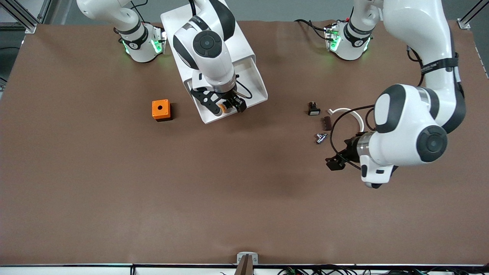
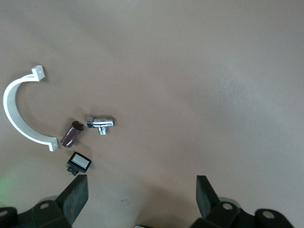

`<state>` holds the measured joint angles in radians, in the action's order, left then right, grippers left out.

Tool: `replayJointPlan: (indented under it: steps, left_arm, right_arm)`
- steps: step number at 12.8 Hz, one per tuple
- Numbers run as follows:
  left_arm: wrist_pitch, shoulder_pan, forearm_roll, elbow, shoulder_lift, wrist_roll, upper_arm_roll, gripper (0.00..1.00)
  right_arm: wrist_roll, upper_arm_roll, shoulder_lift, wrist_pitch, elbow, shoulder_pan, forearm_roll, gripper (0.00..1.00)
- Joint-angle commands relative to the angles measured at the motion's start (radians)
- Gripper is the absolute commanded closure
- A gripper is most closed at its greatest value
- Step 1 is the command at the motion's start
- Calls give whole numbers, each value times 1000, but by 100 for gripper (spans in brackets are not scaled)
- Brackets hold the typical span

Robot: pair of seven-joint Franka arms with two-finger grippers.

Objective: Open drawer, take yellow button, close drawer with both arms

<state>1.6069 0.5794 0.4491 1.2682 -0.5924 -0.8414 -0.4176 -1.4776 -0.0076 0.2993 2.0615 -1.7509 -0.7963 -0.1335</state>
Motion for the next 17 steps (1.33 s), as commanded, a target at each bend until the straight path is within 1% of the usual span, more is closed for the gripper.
replayJointPlan:
  steps: [1,2,4,6,7,8,10,12,14,17]
  left_arm:
    - [27,22,-20,10,-7,27,5,0]
    - [39,37,-21,10,-12,33,17,0]
    - [65,60,-21,10,-18,39,20,0]
    - [100,92,-21,14,-29,41,33,0]
    - [122,112,-21,14,-40,39,34,0]
    - [133,144,-26,14,-44,39,34,0]
    - [134,172,-21,17,-44,36,36,0]
    - [134,209,-23,22,-44,16,58,0]
    - [134,252,-23,23,-47,2,60,0]
    - [136,347,-23,23,-67,-65,66,0]
  right_arm:
    - [11,-9,-37,-40,-13,-9,8,51]
    - [11,-9,-37,-40,-13,-7,8,60]
    - [13,-9,-38,-41,-12,-7,8,74]
    - [40,-11,-38,-41,4,-3,6,93]
    - [65,-14,-37,-44,23,2,6,96]
    - [94,-15,-34,-84,57,14,6,98]
    - [172,-17,-29,-145,122,67,6,98]
    - [277,-15,-28,-158,157,161,-6,99]
    - [427,-15,-26,-227,204,254,-6,98]
    - [674,-17,-25,-279,212,392,-5,98]
